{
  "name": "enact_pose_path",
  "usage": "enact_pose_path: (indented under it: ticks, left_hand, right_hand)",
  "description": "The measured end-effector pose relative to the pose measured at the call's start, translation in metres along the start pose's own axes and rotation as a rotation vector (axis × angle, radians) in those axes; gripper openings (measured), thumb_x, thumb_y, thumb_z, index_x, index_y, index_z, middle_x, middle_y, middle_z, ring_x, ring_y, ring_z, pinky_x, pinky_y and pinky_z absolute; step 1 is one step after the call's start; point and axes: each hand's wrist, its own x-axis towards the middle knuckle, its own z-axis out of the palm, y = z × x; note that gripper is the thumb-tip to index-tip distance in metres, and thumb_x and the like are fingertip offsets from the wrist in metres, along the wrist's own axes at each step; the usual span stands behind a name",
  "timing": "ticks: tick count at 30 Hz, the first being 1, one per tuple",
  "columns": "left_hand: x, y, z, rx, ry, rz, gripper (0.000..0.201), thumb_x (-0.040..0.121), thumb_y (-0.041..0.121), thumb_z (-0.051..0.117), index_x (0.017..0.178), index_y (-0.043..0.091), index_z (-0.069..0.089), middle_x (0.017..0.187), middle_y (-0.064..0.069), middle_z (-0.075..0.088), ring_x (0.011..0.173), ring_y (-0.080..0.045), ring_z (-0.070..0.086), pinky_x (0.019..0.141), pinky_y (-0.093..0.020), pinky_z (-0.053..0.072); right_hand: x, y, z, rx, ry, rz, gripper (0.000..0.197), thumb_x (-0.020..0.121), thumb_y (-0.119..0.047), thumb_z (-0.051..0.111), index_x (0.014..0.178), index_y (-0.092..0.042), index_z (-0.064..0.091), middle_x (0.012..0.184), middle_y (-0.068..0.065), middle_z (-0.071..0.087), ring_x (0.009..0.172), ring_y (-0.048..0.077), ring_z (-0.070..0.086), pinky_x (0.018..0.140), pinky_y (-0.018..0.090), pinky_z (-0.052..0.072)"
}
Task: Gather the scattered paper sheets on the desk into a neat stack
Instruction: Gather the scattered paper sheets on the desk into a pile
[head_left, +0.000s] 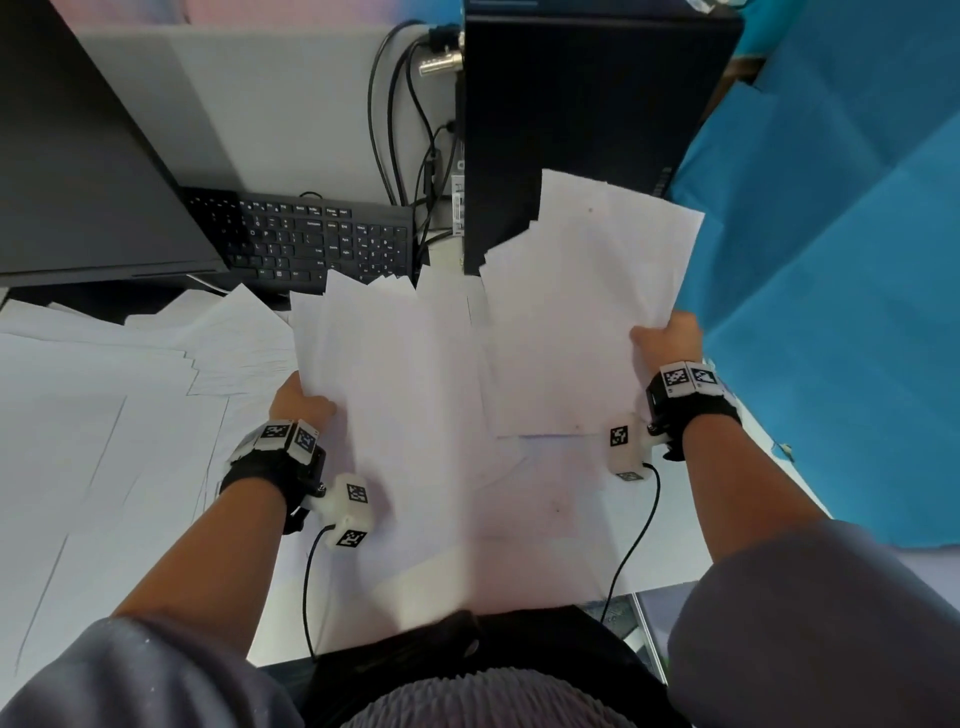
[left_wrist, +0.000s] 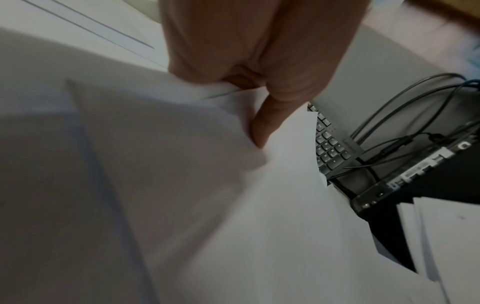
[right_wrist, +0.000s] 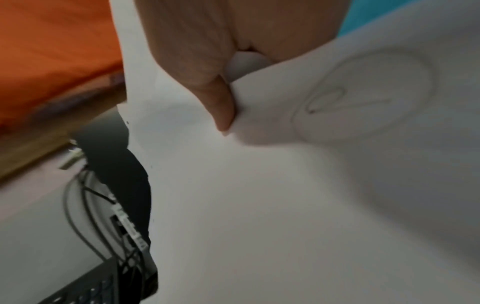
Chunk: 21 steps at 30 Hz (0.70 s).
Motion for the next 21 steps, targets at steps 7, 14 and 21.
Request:
enact_pose_path:
  ticks: [7,14,21]
  left_hand:
    - [-0.010,0.006,-0.007,-0.014,-0.002,0.010,0.046,0.082,-0.003,0.058,0.127,0.000,0.052,0.128,-0.023,0.057,0.119,-0.040,0.051,0.097,-0.044,0.043]
    - [-0.019,0.013,-0.007,-0.015,-0.033,0.010,0.045,0.084,-0.003,0.054,0.129,-0.002,0.050,0.130,-0.024,0.055,0.120,-0.041,0.050,0.096,-0.044,0.042]
    - [-0.024,0.007,-0.004,0.045,-0.156,-0.061,0.045,0.086,-0.005,0.053,0.130,-0.006,0.047,0.132,-0.025,0.052,0.122,-0.039,0.048,0.095,-0.039,0.040]
  right_hand:
    - [-0.006,-0.062,-0.039,0.051,0.138,-0.342,0.023,0.082,-0.003,0.053,0.100,0.005,0.066,0.090,0.015,0.065,0.078,0.027,0.056,0.063,0.027,0.041]
    - [-0.004,-0.131,-0.059,0.162,0.215,-0.551,0.027,0.082,-0.007,0.050,0.101,0.000,0.067,0.086,0.002,0.058,0.078,0.017,0.053,0.064,0.020,0.040]
    - [-0.010,-0.146,-0.041,0.316,-0.030,-0.388,0.029,0.082,0.004,0.049,0.108,0.009,0.059,0.078,0.002,0.053,0.074,0.015,0.053,0.048,0.009,0.039]
